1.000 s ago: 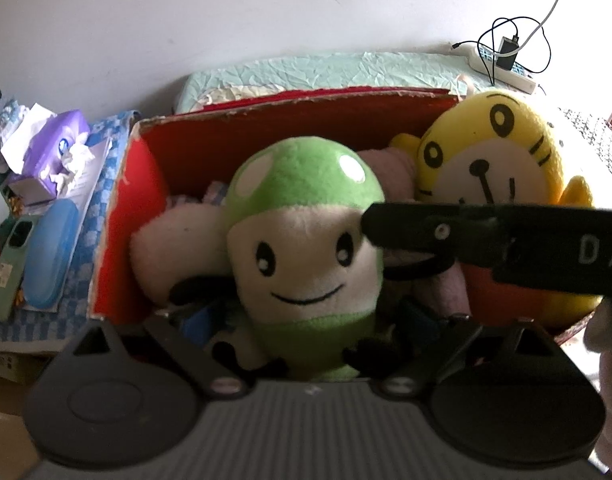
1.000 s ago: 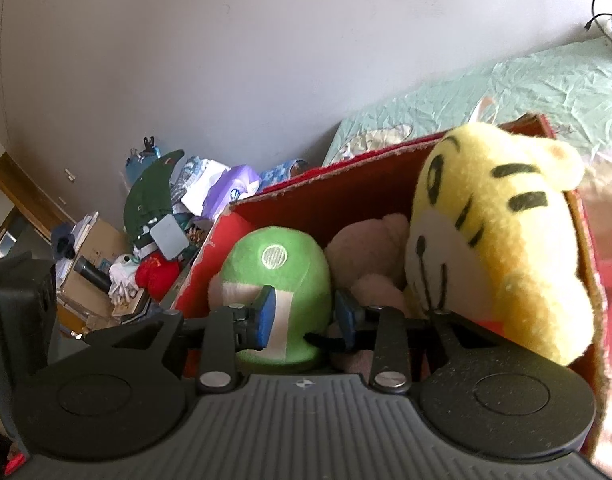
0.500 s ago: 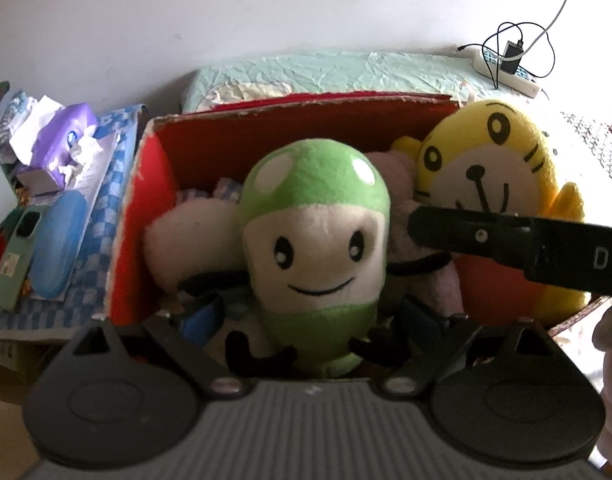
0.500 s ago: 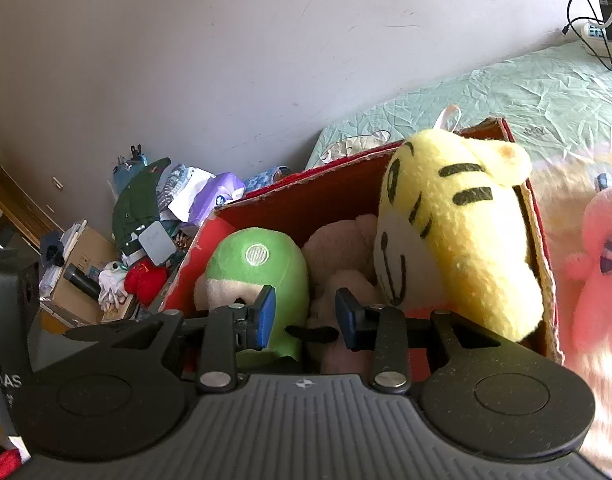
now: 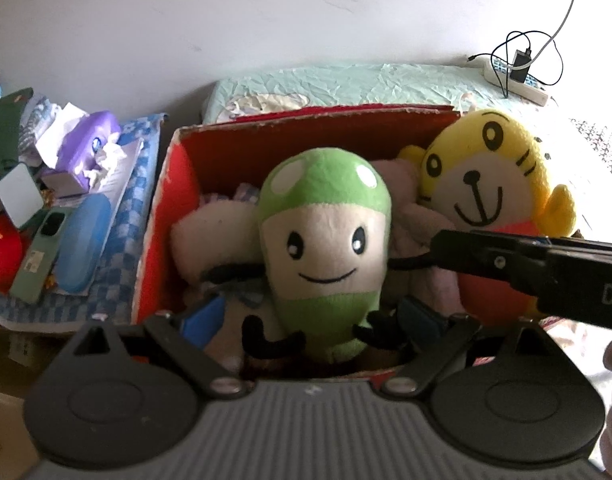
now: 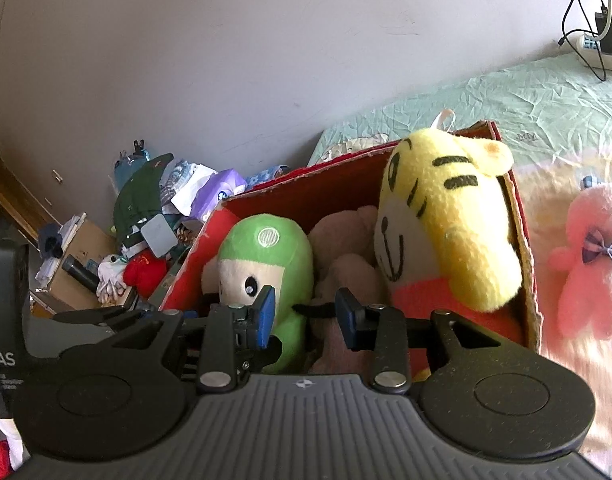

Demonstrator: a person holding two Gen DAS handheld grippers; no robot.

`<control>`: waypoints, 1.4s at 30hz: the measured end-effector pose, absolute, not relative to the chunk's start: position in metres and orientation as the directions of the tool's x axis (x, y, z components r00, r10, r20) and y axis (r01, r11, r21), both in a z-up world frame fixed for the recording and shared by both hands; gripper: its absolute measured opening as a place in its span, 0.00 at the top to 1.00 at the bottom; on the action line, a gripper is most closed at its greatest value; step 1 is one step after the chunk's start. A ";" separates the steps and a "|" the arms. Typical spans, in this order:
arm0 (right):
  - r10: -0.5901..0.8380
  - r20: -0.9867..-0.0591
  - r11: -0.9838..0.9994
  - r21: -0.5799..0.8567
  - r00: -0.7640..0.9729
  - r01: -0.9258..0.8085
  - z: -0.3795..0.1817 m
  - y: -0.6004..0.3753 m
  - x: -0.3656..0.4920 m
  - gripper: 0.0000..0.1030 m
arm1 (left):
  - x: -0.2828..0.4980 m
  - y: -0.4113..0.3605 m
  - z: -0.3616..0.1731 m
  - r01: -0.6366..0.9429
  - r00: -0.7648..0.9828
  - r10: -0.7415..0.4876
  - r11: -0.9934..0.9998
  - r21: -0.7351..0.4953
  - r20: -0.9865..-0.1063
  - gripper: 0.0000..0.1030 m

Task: Organize objects
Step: 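Open the right gripper to release the green-and-white plush, then move the right gripper to the white bunny plush on the bed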

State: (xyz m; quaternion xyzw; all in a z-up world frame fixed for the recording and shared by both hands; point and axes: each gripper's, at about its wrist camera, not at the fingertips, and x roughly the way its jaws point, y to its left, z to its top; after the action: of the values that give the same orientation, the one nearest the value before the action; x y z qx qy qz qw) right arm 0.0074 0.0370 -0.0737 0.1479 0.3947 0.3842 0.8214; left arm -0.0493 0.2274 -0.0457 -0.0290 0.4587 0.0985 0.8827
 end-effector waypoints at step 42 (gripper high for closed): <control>0.809 -0.441 0.587 0.636 0.388 -0.502 -0.061 -0.111 0.010 0.63 | -0.082 0.102 0.007 -0.142 0.703 0.092 0.990 -0.013 -0.705 0.23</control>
State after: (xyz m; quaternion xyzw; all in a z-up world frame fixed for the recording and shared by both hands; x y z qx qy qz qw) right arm 0.0104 -0.1109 -0.0611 0.2046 0.3759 0.4059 0.8075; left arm -0.0820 0.1018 0.0069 -0.0331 0.3801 0.0634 0.9222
